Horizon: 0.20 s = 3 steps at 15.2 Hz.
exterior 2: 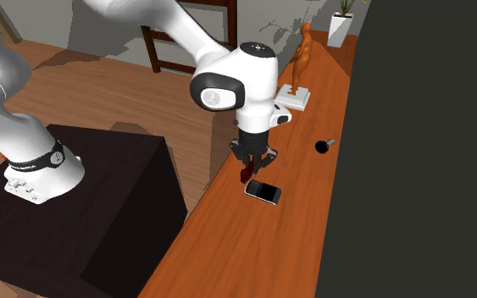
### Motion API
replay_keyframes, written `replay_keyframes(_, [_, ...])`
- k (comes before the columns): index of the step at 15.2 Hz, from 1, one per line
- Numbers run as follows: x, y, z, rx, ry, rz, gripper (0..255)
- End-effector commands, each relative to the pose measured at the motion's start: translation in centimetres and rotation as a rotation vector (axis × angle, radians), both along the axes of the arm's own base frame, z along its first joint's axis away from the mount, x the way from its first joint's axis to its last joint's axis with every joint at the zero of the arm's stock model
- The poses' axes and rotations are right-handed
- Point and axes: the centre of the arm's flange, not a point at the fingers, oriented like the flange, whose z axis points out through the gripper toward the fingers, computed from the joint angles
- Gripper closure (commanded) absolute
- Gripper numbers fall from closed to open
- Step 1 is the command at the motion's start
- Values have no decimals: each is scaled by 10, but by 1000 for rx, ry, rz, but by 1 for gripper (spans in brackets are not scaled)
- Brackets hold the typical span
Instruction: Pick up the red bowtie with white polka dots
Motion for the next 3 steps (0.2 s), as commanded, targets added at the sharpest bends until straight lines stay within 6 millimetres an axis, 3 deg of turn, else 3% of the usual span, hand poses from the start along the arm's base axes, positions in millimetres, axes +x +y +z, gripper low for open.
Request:
replay_keyframes(1, [0,1,11,0,0,0,255])
replay_keyframes(3, [0,1,12,0,0,0,255])
